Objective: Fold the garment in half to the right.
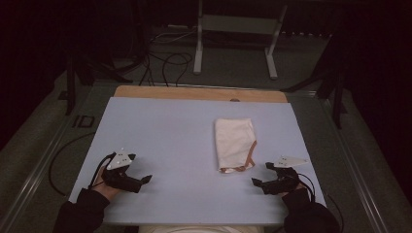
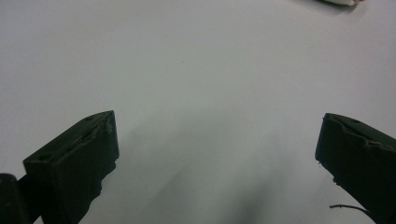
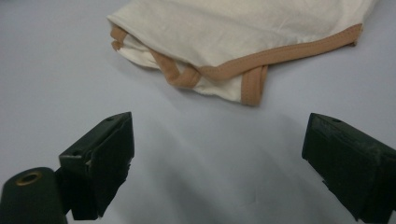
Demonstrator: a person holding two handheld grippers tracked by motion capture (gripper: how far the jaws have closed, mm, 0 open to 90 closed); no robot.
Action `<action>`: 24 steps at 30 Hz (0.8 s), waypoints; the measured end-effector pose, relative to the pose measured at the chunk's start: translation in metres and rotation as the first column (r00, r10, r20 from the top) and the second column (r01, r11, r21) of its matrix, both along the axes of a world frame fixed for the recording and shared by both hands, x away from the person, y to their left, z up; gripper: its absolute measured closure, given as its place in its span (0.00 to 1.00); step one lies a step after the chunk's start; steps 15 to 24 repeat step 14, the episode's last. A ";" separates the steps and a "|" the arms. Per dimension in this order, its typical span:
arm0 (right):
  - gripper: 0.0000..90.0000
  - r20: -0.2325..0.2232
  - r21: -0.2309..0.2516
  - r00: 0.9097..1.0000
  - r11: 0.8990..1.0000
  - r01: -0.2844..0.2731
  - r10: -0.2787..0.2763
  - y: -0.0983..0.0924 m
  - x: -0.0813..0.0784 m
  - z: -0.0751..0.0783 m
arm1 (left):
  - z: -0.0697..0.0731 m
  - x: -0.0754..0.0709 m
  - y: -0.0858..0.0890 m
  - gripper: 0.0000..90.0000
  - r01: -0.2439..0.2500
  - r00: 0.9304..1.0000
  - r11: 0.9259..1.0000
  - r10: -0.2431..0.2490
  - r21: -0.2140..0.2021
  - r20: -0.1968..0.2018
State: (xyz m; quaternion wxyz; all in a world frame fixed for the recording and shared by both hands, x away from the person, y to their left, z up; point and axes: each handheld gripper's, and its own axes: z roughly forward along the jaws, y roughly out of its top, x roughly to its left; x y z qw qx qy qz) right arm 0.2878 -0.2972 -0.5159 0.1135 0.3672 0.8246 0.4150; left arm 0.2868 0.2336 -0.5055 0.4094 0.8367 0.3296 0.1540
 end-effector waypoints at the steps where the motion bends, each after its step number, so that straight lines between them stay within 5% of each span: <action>1: 0.10 -0.001 -0.004 1.000 1.000 0.001 -0.001 0.000 0.000 0.000 | 0.000 0.000 0.000 0.00 -0.001 1.000 1.000 0.001 -0.001 -0.002; 24: 0.10 -0.006 -0.006 1.000 1.000 -0.009 0.009 0.002 -0.001 0.000 | -0.001 0.000 -0.001 0.00 0.002 1.000 1.000 -0.002 0.000 -0.001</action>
